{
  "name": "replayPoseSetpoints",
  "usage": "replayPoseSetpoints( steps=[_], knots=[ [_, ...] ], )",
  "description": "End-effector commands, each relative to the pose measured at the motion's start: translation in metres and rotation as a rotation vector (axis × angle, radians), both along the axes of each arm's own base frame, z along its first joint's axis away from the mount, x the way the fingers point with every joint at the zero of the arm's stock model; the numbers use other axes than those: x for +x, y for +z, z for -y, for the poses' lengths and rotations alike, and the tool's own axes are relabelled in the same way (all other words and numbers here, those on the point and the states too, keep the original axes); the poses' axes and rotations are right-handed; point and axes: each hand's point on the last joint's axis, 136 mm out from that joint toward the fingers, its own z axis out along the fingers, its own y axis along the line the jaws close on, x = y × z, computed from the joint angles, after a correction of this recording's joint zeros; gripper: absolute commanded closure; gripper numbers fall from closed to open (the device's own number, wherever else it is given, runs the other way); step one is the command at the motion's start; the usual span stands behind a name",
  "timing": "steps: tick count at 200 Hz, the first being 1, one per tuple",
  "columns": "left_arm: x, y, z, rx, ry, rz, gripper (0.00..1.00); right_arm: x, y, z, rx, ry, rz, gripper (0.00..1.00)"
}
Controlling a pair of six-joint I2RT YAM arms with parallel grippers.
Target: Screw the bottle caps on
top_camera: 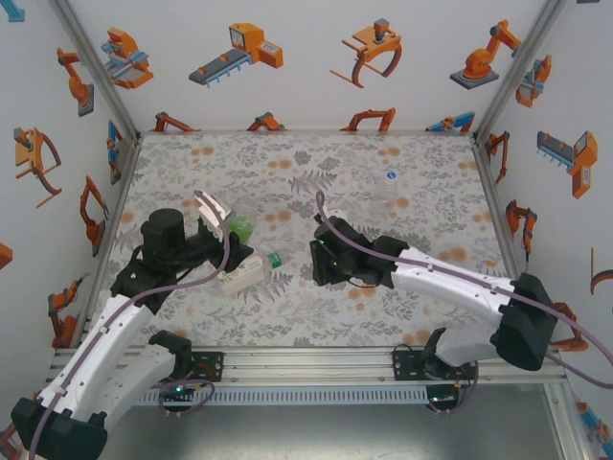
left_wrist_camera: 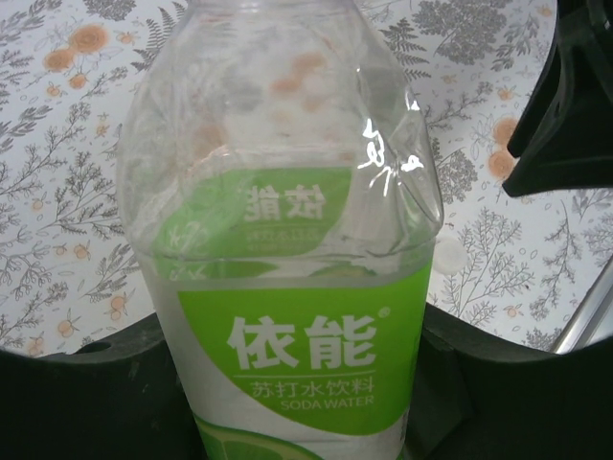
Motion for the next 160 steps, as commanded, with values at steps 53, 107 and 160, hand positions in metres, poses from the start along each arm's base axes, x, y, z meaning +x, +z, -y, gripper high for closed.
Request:
replayPoseSetpoints(
  steps=[53, 107, 160],
  knots=[
    [0.007, 0.010, 0.001, 0.022, -0.017, 0.062, 1.00, -0.019, -0.025, -0.025, -0.107, -0.002, -0.088, 0.53],
    [0.011, 0.010, -0.001, 0.015, -0.004, 0.063, 1.00, -0.015, -0.050, -0.033, -0.216, -0.006, -0.078, 0.48],
    [0.012, 0.009, 0.000, 0.005, -0.010, 0.049, 1.00, -0.017, -0.087, -0.040, -0.241, -0.006, -0.128, 0.47]
  ],
)
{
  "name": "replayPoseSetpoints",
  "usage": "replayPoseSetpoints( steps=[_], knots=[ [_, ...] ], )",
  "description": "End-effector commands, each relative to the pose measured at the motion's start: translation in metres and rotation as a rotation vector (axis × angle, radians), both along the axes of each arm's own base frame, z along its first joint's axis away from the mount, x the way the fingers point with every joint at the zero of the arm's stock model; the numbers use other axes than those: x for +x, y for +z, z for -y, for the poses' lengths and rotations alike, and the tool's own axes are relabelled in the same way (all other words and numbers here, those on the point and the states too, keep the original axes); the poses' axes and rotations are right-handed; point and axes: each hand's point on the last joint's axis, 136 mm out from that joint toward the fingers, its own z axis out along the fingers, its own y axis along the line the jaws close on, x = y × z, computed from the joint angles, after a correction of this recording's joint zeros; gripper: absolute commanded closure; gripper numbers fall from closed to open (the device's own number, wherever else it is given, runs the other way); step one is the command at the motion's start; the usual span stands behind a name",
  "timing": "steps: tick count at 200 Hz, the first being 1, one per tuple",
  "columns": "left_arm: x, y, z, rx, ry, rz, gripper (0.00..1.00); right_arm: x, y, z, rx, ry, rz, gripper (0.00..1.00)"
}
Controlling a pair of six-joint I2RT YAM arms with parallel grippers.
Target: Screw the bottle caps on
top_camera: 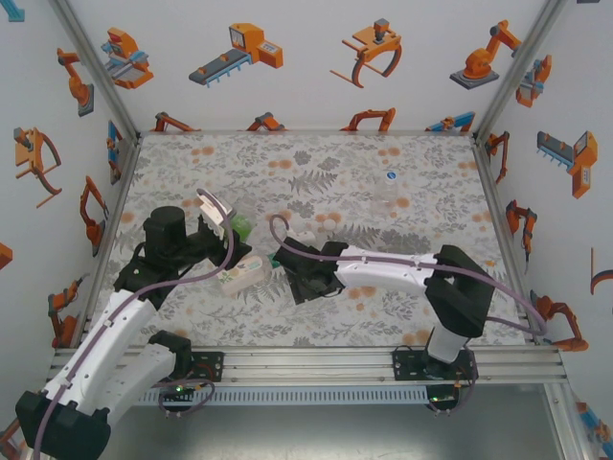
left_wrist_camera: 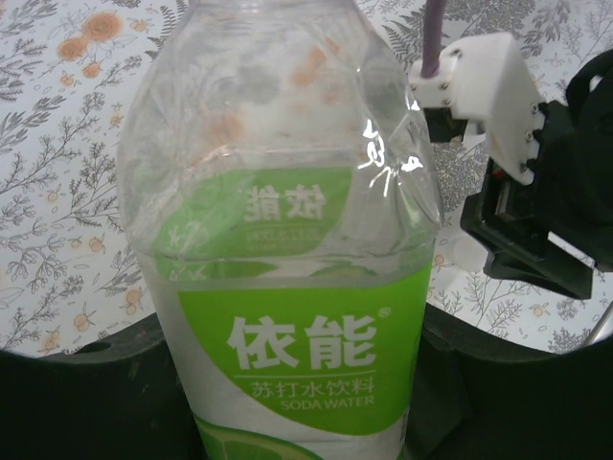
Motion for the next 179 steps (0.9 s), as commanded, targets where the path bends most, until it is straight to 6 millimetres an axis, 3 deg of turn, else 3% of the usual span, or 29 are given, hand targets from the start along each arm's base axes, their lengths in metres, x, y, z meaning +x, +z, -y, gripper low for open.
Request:
replayPoseSetpoints(
  steps=[1, 60, 179],
  knots=[
    [0.002, 0.018, 0.003, -0.024, -0.023, 0.050, 1.00, 0.002, -0.006, -0.005, 0.012, -0.021, 0.002, 0.47],
    [0.002, 0.017, 0.004, -0.028, -0.024, 0.041, 1.00, 0.000, -0.033, -0.005, -0.018, -0.014, -0.026, 0.48],
    [0.003, 0.015, 0.002, -0.017, -0.016, 0.040, 1.00, 0.006, -0.040, 0.004, -0.089, 0.003, 0.018, 0.55]
  ],
)
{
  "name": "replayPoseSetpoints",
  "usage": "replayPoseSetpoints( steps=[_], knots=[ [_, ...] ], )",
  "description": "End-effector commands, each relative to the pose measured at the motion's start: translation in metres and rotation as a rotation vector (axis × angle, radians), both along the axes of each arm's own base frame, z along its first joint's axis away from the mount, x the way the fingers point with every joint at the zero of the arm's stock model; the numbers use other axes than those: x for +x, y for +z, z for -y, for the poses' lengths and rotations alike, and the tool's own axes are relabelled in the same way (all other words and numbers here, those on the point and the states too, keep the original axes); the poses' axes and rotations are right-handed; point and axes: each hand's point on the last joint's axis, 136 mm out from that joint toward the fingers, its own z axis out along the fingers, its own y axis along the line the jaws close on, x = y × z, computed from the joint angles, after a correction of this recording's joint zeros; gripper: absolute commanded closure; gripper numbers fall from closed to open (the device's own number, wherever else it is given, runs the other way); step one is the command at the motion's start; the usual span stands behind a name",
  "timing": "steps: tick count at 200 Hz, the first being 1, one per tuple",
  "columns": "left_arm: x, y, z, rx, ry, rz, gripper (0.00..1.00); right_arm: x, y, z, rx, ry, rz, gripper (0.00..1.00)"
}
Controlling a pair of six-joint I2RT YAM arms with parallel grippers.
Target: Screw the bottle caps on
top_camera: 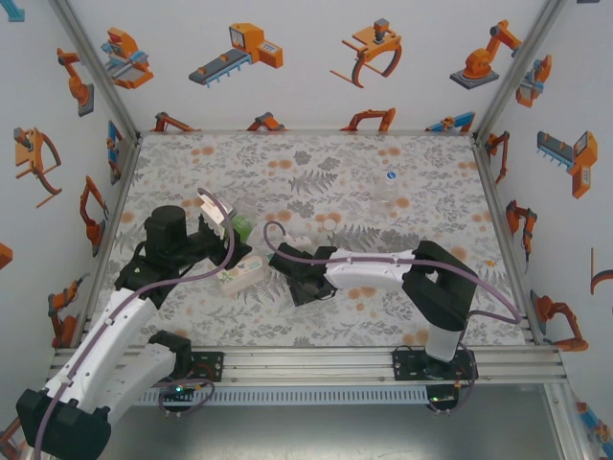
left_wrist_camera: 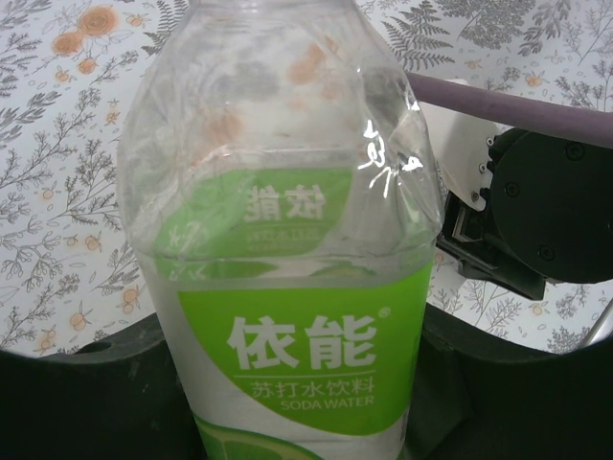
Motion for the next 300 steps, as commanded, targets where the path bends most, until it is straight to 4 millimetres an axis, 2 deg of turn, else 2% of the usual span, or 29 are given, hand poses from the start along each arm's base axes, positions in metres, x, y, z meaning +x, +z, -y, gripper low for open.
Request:
replayPoseSetpoints(
  steps=[1, 158, 210, 230, 262, 300],
  knots=[
    [0.001, 0.018, 0.002, -0.019, -0.019, 0.049, 1.00, 0.000, -0.009, 0.008, -0.052, 0.008, 0.011, 0.55],
    [0.002, 0.018, 0.002, -0.021, -0.019, 0.045, 1.00, 0.001, -0.011, 0.006, -0.086, 0.050, 0.006, 0.61],
    [0.001, 0.017, 0.002, -0.018, -0.024, 0.044, 1.00, 0.001, -0.005, 0.006, -0.071, 0.051, 0.016, 0.71],
    [0.000, 0.015, 0.005, -0.019, -0.044, 0.042, 1.00, 0.001, 0.002, 0.005, -0.050, 0.053, 0.023, 0.73],
    [-0.007, 0.013, 0.014, -0.038, -0.110, 0.019, 1.00, 0.005, 0.027, 0.005, 0.013, 0.059, 0.045, 0.76],
    [-0.017, 0.011, 0.024, -0.052, -0.180, 0.005, 1.00, 0.013, 0.071, 0.018, 0.127, 0.053, 0.086, 0.77]
  ],
)
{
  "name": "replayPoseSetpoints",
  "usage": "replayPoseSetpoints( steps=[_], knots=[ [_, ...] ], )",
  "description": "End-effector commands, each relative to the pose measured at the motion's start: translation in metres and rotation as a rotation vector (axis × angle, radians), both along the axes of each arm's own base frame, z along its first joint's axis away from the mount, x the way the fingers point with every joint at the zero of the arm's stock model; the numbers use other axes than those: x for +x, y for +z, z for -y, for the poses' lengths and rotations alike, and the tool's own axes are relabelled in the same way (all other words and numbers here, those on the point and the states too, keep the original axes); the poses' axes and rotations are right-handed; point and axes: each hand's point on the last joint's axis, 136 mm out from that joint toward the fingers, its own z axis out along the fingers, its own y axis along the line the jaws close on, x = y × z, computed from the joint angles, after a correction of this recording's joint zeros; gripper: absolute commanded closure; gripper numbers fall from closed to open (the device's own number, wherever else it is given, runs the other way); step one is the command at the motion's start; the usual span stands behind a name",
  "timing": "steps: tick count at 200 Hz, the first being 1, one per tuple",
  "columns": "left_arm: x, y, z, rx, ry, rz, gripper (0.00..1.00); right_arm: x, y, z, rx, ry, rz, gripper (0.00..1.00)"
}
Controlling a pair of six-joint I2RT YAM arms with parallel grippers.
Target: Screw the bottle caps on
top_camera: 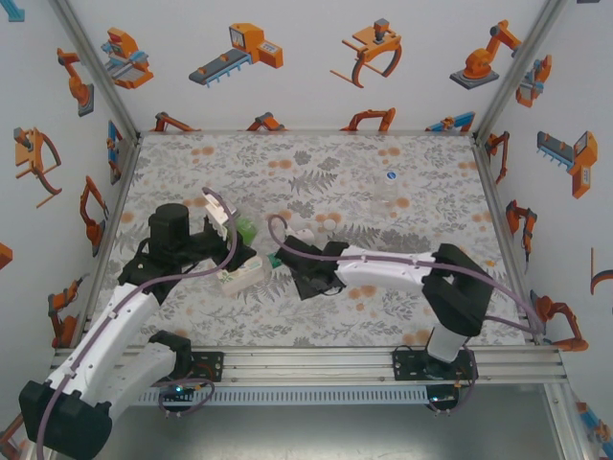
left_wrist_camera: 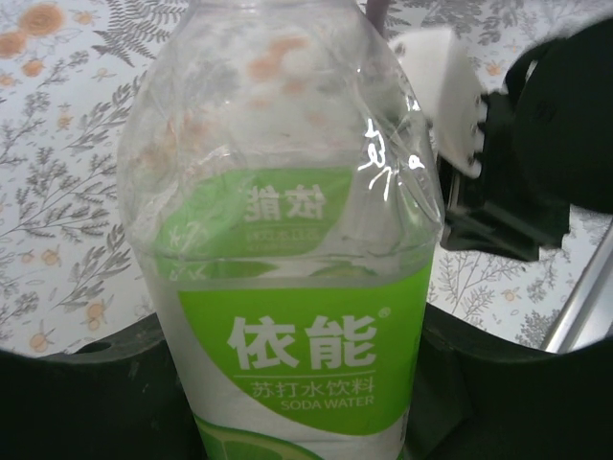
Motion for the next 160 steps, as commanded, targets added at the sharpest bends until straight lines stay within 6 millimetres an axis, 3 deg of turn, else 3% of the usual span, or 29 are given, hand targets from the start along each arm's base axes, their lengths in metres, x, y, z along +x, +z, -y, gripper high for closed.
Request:
replayPoseSetpoints(
  steps=[1, 45, 87, 121, 160],
  knots=[
    [-0.009, 0.018, 0.012, -0.034, -0.088, 0.051, 1.00, 0.005, 0.034, 0.013, 0.068, 0.007, 0.035, 0.77],
    [-0.022, 0.018, 0.031, -0.017, -0.161, 0.055, 1.00, 0.015, 0.104, 0.041, 0.258, -0.002, 0.119, 0.79],
    [-0.050, 0.027, 0.060, 0.005, -0.334, 0.122, 1.00, 0.004, 0.193, 0.058, 0.444, 0.176, 0.354, 0.80],
    [-0.084, 0.033, 0.082, 0.031, -0.518, 0.148, 1.00, -0.017, 0.253, 0.066, 0.550, 0.331, 0.535, 0.83],
    [-0.111, 0.035, 0.100, 0.082, -0.672, 0.131, 1.00, -0.070, 0.300, 0.061, 0.663, 0.667, 0.643, 0.83]
  ],
)
